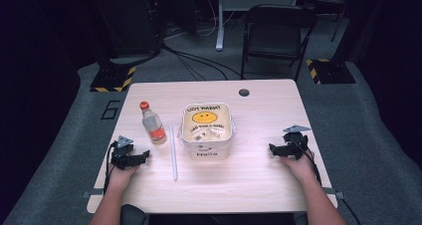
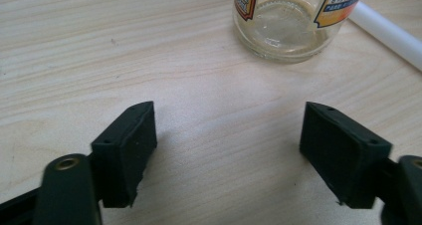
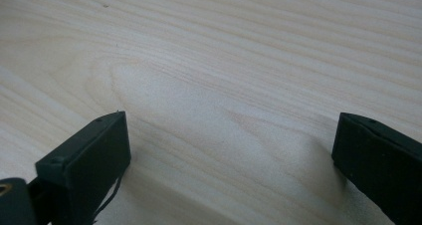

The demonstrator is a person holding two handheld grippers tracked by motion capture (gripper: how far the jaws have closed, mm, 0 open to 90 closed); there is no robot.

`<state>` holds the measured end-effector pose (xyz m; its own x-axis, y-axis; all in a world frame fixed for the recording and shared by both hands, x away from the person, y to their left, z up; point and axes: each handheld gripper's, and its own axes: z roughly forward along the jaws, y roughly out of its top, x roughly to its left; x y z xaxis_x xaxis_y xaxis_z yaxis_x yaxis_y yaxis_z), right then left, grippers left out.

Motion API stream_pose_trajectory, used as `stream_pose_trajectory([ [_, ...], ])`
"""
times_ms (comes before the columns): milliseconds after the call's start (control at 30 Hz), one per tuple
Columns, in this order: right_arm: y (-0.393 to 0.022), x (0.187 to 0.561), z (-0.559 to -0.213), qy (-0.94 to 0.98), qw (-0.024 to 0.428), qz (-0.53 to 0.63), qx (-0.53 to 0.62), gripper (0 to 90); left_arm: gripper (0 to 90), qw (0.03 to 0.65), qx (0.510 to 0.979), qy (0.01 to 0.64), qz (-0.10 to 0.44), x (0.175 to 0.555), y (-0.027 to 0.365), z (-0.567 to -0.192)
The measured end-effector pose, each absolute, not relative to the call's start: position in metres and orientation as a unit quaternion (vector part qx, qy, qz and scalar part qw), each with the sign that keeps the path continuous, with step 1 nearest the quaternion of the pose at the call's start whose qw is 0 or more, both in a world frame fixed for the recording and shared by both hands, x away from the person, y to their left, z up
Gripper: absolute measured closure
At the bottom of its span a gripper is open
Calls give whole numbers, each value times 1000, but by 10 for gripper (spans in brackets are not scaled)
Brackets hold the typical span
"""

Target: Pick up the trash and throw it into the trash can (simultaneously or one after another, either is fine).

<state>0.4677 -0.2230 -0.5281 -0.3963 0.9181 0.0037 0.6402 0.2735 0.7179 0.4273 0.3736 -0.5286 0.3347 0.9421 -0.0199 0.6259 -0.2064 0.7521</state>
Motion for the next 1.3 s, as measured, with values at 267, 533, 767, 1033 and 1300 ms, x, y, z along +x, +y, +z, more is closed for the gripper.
stream_pose_trajectory([
  [267, -224, 466, -528, 763, 218, 330, 511, 49, 399, 343, 742, 537, 208, 423, 375, -523],
  [533, -224, 465, -528, 765, 219, 332, 507, 57, 471, 326, 754, 539, 185, 428, 376, -508],
  [767, -225, 464, -528, 763, 217, 334, 510, 68, 471, 342, 746, 545, 173, 430, 383, -497],
  [1033, -225, 465, -528, 764, 218, 335, 506, 69, 472, 361, 746, 532, 173, 427, 386, -471],
  [1300, -225, 465, -528, 766, 218, 333, 505, 70, 482, 368, 751, 518, 181, 429, 381, -450],
])
